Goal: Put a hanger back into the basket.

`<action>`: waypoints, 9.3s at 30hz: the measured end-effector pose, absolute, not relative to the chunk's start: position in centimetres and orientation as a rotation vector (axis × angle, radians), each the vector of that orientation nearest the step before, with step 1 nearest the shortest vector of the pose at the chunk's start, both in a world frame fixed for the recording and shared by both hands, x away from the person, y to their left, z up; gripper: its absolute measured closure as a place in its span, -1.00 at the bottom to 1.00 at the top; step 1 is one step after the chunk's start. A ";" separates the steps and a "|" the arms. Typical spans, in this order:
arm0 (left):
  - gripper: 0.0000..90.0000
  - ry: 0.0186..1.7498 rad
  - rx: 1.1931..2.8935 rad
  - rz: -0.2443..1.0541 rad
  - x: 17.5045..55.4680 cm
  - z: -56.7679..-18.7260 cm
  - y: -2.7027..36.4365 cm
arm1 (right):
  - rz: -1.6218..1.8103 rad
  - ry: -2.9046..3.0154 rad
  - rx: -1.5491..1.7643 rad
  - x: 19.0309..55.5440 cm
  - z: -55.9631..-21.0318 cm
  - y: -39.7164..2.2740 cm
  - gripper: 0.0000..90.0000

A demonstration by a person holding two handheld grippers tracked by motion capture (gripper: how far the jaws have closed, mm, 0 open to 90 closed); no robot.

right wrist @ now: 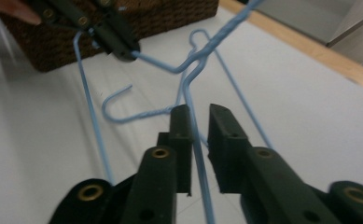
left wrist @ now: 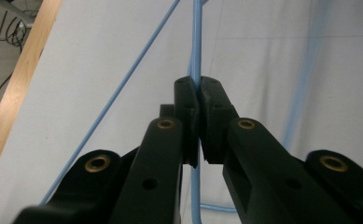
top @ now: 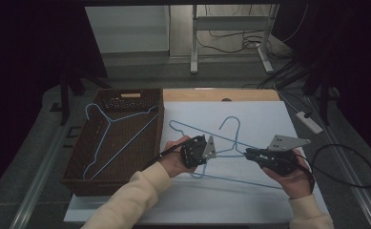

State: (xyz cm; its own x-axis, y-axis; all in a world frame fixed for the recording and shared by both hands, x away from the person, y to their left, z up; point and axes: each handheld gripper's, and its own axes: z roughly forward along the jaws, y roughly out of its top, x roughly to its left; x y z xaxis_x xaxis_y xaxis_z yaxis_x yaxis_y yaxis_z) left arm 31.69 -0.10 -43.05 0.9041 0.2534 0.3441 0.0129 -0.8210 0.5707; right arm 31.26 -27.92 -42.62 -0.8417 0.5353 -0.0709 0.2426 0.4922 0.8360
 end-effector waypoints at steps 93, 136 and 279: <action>0.93 0.871 1.867 0.539 28.8 -34.7 21.9 | 1.322 2.258 0.955 31.3 -45.9 -30.6 -0.18; 0.93 1.171 1.868 0.651 28.1 -39.4 29.7 | 1.299 2.282 0.961 31.5 -46.4 -30.4 -0.18; -0.15 0.908 1.900 0.462 22.8 -43.3 22.1 | 0.950 2.804 0.780 33.5 -49.0 -12.9 1.00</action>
